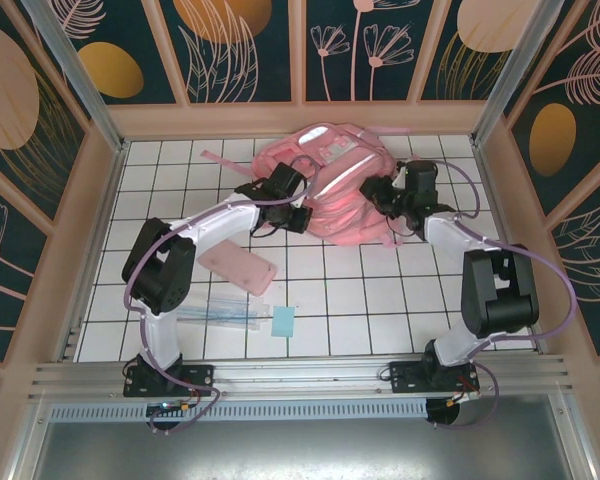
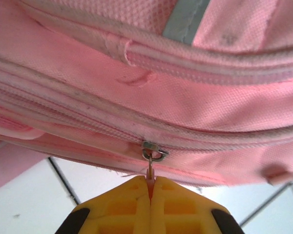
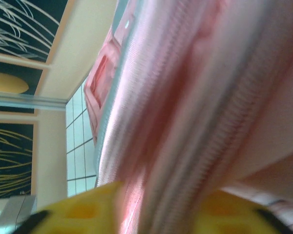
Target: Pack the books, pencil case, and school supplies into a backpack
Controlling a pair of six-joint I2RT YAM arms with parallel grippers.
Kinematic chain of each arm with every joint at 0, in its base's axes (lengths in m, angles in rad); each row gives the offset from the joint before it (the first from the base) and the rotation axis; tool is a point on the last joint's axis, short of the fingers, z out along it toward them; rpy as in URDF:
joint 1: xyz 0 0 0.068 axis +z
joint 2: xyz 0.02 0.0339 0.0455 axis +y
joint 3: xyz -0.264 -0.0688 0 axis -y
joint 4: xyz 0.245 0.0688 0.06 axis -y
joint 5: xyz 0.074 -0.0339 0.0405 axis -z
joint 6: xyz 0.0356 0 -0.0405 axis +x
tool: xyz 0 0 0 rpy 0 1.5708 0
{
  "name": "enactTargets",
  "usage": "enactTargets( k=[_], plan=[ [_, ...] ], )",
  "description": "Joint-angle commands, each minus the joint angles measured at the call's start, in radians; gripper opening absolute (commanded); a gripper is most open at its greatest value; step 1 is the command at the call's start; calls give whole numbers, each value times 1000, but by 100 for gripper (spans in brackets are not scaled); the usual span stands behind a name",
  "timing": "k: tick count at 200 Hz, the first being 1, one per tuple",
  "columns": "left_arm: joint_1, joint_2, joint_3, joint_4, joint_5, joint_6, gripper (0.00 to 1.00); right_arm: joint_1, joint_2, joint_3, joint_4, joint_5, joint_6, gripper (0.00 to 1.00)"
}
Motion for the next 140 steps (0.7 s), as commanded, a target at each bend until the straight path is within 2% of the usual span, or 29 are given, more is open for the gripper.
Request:
enactTargets(
  k=[1,5,17,40,61,78,96,110,117,123,132,139,140],
  plan=[
    [-2,-31,3,105,185,-154,0,-12,-39,71,-31,27,-39,74],
    [-7,-32,5,127,199,-174,0,-7,-50,67,-45,30,-35,77],
    [-20,-27,20,179,227,-220,0,6,-85,46,-84,41,-14,81],
    [-37,-13,54,251,241,-278,0,27,-148,-41,-66,15,80,81],
    [-42,-7,73,298,249,-312,0,48,-172,-133,26,-13,181,80],
    [-53,-10,81,317,282,-326,0,65,-142,-151,65,7,208,79],
    [-67,-28,77,309,300,-326,0,84,-78,-136,127,-33,237,76],
    [-74,-52,52,322,328,-336,0,108,-35,-113,144,-25,236,71],
    [-75,-63,34,331,342,-339,0,112,-19,-103,151,-24,235,63],
    [-75,-71,19,332,346,-339,0,111,-9,-102,167,-26,236,47],
    [-75,-83,0,310,329,-314,0,105,-8,-111,189,-28,246,16],
    [-71,-89,-6,274,292,-282,0,99,-13,-117,195,-26,248,0],
    [-70,-89,-7,268,287,-278,0,98,-14,-118,195,-25,247,0]
  ],
)
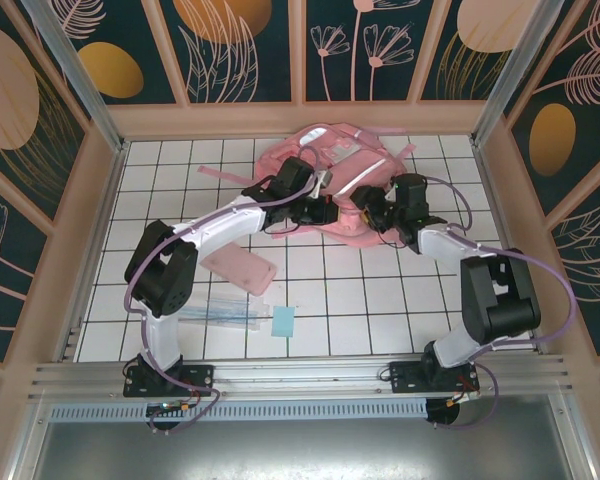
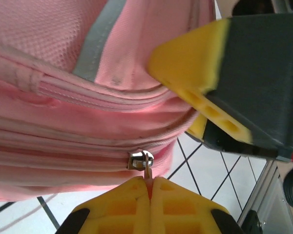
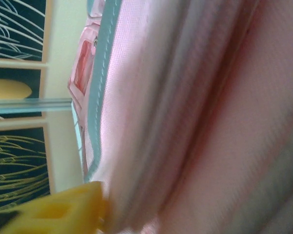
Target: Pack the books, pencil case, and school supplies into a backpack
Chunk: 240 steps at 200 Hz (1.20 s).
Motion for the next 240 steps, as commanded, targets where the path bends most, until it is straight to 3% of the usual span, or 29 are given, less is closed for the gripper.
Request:
enactTargets(
  k=[1,35,81,115,123,141,152,154,190,215,240],
  plan=[
    [-9,-80,-18,44,31,46,0,11,8,16,90,-46,30,0],
    [99,-79,-81,-83,-123,165,0,3,-65,15,2,-29,-59,0],
    [183,11,-29,-245,-597,336,0,-12,-108,25,-65,-56,-126,0],
    [230,33,29,-229,-535,284,0,-8,-83,67,-79,-91,-156,0],
    [230,13,25,-212,-501,267,0,-5,-86,78,-95,-89,-171,14],
    [230,-42,-6,-170,-454,210,52,10,-101,112,-171,-68,-238,56],
    [230,-92,-44,-131,-451,170,95,23,-110,140,-248,-58,-297,72],
    [231,-103,-50,-125,-452,164,98,26,-112,144,-264,-56,-309,74],
    [262,-285,-177,1,-518,80,99,159,-158,231,-524,27,-517,95],
    [344,-387,-265,75,-503,51,99,323,-125,295,-602,98,-608,99],
    [460,-442,-316,79,-475,56,99,485,7,402,-628,127,-690,99]
  ],
)
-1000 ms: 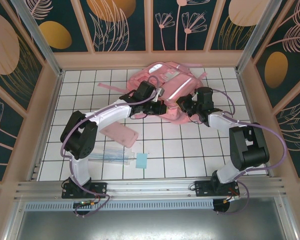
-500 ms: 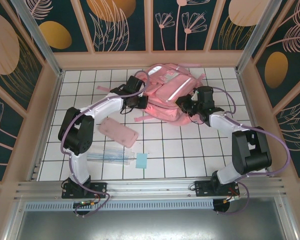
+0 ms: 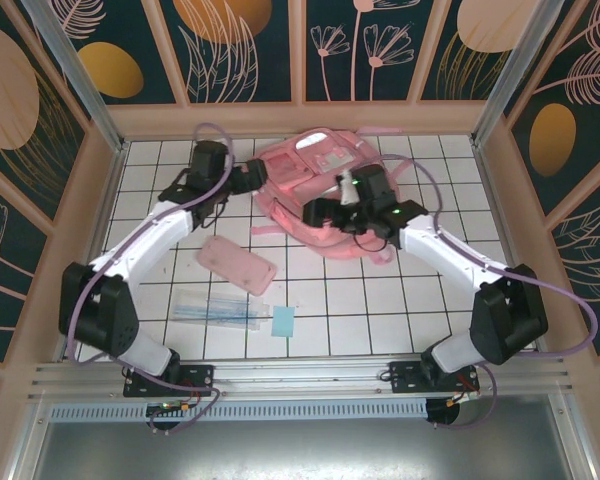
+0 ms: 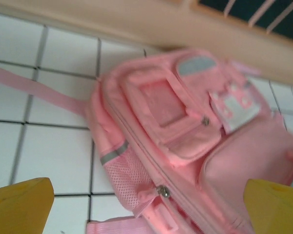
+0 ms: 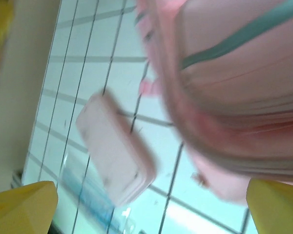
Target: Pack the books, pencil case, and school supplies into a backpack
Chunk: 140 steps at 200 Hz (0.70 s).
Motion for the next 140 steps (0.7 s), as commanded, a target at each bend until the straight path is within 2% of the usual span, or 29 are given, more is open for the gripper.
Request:
enactTargets(
  k=[1,21,41,78,103,140],
  plan=[
    [109,-35,-59,49,3,-29,99,135,106,115,-76,53,-153,99],
    [193,-77,-100,50,16,-13,99,242,267,261,-138,103,-221,99],
    [224,-122,-141,68,-22,-2,99,322,420,412,-186,169,-280,99],
    [270,-165,-179,93,-44,-29,99,385,663,654,-305,312,-378,99],
    [361,-159,-187,93,18,-81,99,422,774,755,-369,424,-442,99],
    [456,-136,-207,138,114,-131,99,454,865,813,-388,482,-470,99]
  ],
)
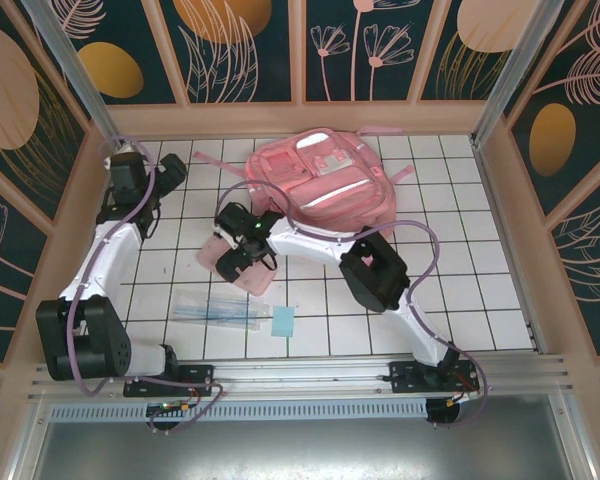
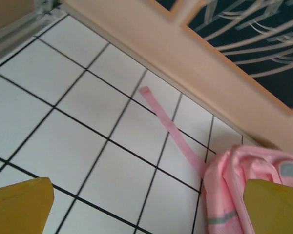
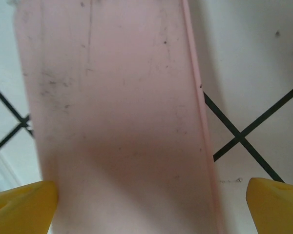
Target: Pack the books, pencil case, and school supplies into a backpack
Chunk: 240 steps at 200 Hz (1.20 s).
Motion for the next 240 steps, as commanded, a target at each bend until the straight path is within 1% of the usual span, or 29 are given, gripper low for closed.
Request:
enactTargets(
  k=[1,49,97,116,119,136,162,196,218,240],
  plan=[
    [35,12,-14,49,78,-50,99,22,46,51,-69,109,-59,99],
    [43,15,-14,56,94,-53,99,65,73,60,-82,128,-66,99],
    [44,23,-11,60,124,-55,99,66,5,-11,-38,30,-42,99],
    [44,24,-10,60,135,-55,99,66,-10,-3,-36,28,-42,99],
    [44,24,-10,61,137,-57,99,66,-12,-2,-34,5,-43,99],
    [44,28,-16,68,150,-60,99,64,-25,-2,-30,-14,-53,99],
    [44,36,-9,65,167,-60,99,55,-21,-2,-30,-19,-60,99],
    [44,36,-7,63,173,-61,99,53,3,-54,-4,19,-63,99],
    [43,41,-8,64,177,-62,99,59,23,-70,2,92,-58,99],
    [44,46,-7,66,183,-61,99,57,14,-94,35,112,-46,98]
  ],
)
